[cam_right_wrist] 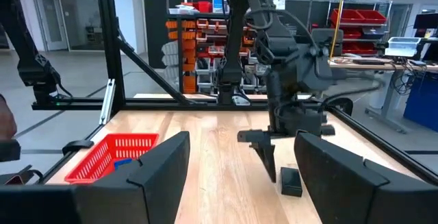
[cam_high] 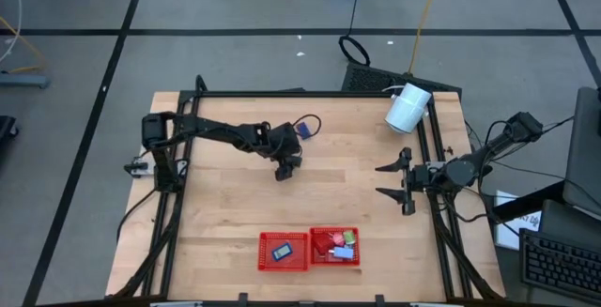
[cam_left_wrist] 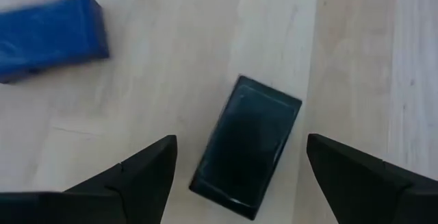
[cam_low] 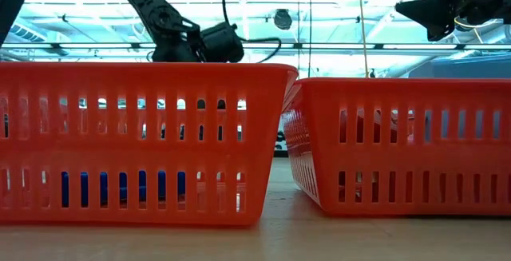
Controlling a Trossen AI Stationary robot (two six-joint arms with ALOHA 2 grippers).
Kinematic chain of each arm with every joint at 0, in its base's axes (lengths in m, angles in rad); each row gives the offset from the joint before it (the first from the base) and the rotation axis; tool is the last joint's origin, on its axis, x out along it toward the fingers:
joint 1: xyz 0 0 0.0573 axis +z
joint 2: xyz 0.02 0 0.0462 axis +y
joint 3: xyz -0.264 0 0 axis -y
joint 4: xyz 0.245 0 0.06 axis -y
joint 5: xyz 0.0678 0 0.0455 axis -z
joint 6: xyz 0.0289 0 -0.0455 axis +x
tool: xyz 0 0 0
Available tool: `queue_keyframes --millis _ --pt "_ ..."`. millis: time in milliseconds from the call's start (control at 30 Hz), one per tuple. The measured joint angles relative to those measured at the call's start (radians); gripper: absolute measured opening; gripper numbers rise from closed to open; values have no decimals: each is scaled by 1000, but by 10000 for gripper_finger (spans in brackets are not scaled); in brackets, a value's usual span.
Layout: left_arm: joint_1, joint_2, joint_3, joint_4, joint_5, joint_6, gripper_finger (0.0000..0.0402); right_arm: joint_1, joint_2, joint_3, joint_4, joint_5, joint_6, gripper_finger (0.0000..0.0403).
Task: Pick & Place Office items
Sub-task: Put the black digital timer into the left red bin
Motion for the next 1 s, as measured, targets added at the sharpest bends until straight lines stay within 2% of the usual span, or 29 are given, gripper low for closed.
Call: queue_keyframes --millis 167,367,600,800,1000 --pt "-1 44 3 3 13 18 325 0 0 0 -2 0 0 254" --pt "-25 54 3 -2 15 24 304 0 0 0 -8 0 6 254" --pt "-55 46 2 -25 23 19 249 0 0 0 -8 -1 10 253" --pt "-73 47 0 0 -8 -73 195 0 0 0 -8 -1 15 254" --pt "-75 47 0 3 -20 -81 167 0 0 0 -8 -1 15 253"
